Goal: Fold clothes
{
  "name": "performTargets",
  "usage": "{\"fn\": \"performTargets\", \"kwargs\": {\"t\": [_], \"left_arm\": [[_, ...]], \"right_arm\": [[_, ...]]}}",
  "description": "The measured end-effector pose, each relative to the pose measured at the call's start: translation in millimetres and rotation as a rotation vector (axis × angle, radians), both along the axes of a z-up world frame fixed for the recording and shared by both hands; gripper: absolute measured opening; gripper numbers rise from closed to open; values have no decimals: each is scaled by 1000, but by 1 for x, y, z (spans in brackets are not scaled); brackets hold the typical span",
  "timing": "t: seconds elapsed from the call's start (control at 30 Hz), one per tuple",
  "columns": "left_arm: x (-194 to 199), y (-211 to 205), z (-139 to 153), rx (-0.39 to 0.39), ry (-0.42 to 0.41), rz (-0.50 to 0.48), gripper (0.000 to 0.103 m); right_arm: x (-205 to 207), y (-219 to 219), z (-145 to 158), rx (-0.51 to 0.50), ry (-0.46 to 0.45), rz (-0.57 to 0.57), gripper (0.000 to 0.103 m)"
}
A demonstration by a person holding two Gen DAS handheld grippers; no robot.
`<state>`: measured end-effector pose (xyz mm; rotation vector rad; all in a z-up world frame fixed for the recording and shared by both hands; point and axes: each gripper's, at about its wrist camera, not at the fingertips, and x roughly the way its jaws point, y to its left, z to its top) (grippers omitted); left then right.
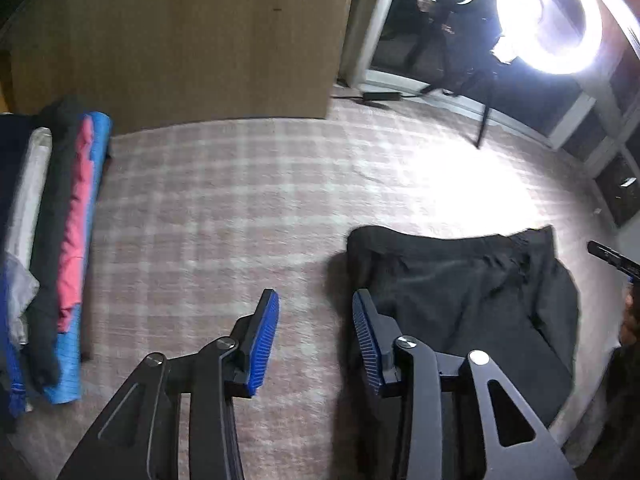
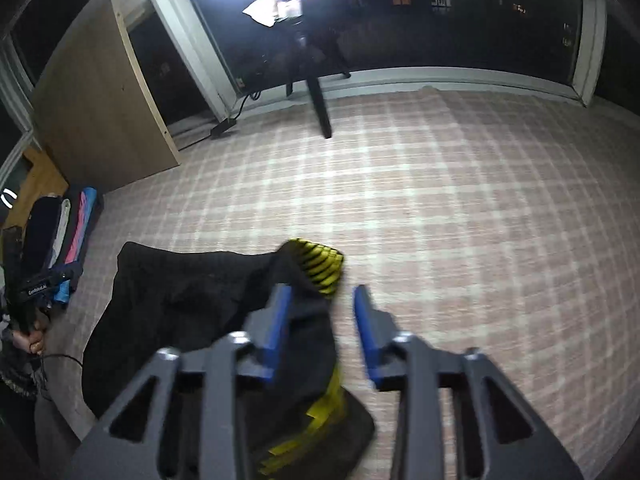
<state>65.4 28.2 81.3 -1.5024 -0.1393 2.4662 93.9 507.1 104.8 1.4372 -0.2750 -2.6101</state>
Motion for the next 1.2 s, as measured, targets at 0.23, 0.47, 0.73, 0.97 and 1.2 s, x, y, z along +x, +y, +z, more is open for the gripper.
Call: {"fn": "performTargets", "kwargs": {"t": [0.23, 0.47, 0.73, 0.97, 1.2], "left_arm": [[-22, 63, -22, -139, 5, -48, 74], [-39, 96, -62, -279, -68, -40, 63], [-22, 91, -39, -188, -6, -89, 4], [-2, 22, -10, 13, 10, -35, 4], [6, -46, -43, -65, -84, 114, 15]], "right_arm": [[-22, 12, -16, -33, -29, -3, 37], [-26, 10, -35, -36, -63, 27, 37], [-29, 0, -54, -112, -112, 83, 38], [-19, -41, -63, -162, -153, 203, 37], [-5, -71, -41, -171, -122, 352, 38]]}}
